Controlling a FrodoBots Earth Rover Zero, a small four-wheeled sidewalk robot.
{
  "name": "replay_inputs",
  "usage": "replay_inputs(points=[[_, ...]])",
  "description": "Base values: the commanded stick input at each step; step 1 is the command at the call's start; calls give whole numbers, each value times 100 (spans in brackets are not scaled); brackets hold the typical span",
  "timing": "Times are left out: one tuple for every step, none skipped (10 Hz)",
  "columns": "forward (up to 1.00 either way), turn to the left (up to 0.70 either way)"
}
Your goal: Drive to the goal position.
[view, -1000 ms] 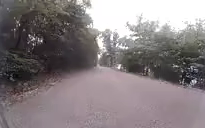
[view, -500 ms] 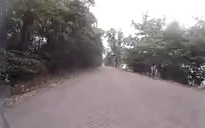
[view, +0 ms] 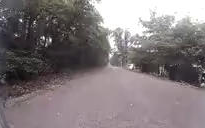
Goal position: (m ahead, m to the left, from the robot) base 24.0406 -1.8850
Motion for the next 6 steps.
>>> replay_inputs(points=[[70,0],[70,0],[70,0],[70,0],[70,0],[70,0]])
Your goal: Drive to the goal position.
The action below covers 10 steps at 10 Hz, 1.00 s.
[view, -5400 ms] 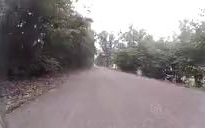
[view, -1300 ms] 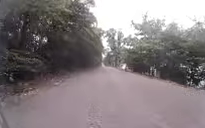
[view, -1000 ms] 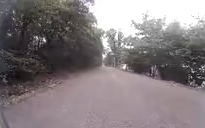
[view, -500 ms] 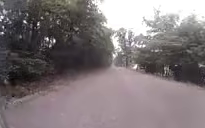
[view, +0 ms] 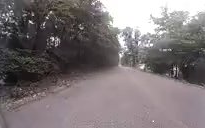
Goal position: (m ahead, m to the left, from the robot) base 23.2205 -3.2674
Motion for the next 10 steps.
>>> replay_inputs(points=[[70,0],[70,0],[70,0],[70,0],[70,0],[70,0],[70,0],[70,0],[70,0],[70,0]])
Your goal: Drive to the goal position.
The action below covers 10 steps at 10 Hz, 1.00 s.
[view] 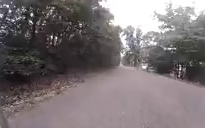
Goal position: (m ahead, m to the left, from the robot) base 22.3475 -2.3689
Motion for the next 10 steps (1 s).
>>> replay_inputs(points=[[70,0],[70,0],[70,0],[70,0],[70,0],[70,0],[70,0],[70,0],[70,-12],[70,-24]])
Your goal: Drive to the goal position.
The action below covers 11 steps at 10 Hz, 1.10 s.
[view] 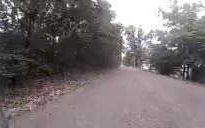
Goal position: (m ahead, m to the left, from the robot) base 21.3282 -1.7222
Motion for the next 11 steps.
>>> replay_inputs(points=[[70,-27],[70,-30],[70,-33],[70,-34],[70,-30],[70,-19],[70,-8],[70,0],[70,0],[70,0],[70,0]])
